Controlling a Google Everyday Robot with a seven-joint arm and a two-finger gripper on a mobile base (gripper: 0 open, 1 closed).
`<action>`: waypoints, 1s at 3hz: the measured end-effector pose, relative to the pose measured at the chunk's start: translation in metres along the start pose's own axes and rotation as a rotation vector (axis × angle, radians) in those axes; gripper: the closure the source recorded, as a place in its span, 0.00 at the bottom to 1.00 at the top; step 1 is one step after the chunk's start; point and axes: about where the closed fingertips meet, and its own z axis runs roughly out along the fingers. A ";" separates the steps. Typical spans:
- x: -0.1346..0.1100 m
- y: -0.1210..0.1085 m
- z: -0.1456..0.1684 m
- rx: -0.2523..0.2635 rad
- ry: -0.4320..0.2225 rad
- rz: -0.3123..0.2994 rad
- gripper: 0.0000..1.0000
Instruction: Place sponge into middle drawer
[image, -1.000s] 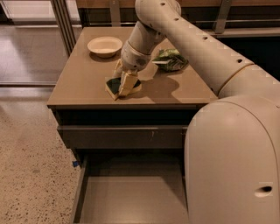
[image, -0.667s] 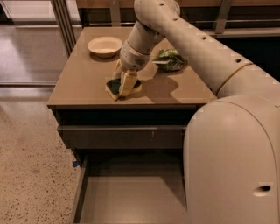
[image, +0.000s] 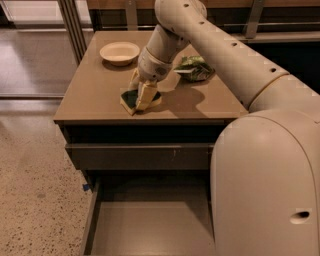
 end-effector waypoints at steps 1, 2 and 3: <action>-0.009 0.002 -0.002 -0.001 -0.045 -0.030 1.00; -0.020 0.013 -0.014 0.019 -0.083 -0.058 1.00; -0.030 0.027 -0.029 0.032 -0.083 -0.076 1.00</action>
Offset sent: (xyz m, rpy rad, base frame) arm -0.0399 -0.0016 0.0451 0.1381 -0.0437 0.0743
